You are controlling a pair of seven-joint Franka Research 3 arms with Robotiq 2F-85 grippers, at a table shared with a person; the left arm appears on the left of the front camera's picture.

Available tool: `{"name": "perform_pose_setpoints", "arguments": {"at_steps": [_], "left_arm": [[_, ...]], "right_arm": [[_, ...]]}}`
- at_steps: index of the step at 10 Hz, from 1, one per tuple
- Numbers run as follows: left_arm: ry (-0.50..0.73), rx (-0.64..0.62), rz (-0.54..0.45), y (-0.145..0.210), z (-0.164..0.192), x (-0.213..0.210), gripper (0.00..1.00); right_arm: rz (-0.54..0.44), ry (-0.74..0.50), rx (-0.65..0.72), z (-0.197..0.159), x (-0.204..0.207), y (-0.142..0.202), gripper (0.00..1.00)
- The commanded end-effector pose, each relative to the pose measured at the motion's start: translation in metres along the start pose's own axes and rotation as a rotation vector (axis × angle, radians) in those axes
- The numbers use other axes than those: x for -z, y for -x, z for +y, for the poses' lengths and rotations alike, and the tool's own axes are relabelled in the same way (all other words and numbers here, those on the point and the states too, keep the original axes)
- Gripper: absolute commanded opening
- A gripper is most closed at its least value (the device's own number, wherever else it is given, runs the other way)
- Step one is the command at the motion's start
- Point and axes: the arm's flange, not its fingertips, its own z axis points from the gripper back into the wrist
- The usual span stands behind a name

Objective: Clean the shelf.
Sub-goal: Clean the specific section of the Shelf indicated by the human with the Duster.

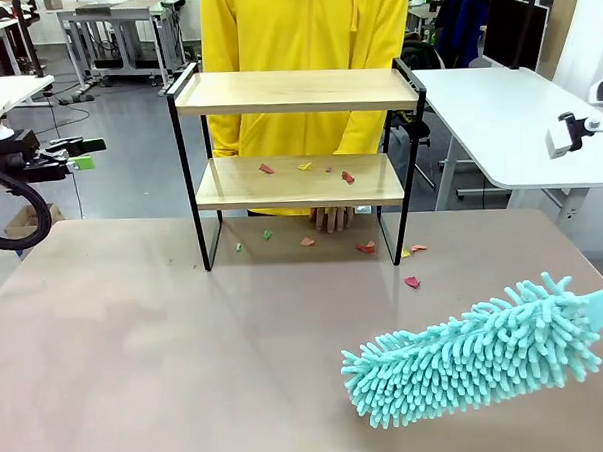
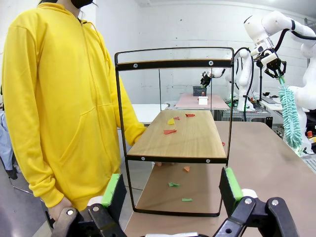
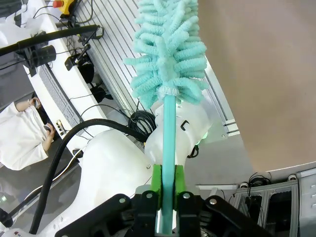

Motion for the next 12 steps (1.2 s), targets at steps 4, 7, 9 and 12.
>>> {"name": "perform_pose_setpoints", "arguments": {"at_steps": [4,7,9,12], "left_arm": [[0.003,0.013,-0.002,-0.0036,-0.0018,0.0003,1.00],[0.003,0.013,-0.002,-0.0036,-0.0018,0.0003,1.00],[0.003,0.013,-0.002,-0.0036,-0.0018,0.0003,1.00],[0.003,0.013,-0.002,-0.0036,-0.0018,0.0003,1.00]], "right_arm": [[-0.002,-0.005,-0.005,0.0018,0.0000,0.0007,0.13],[-0.002,-0.005,-0.005,0.0018,0.0000,0.0007,0.13],[-0.002,-0.005,-0.005,0.0018,0.0000,0.0007,0.13],[-0.002,-0.005,-0.005,0.0018,0.0000,0.0007,0.13]]}}
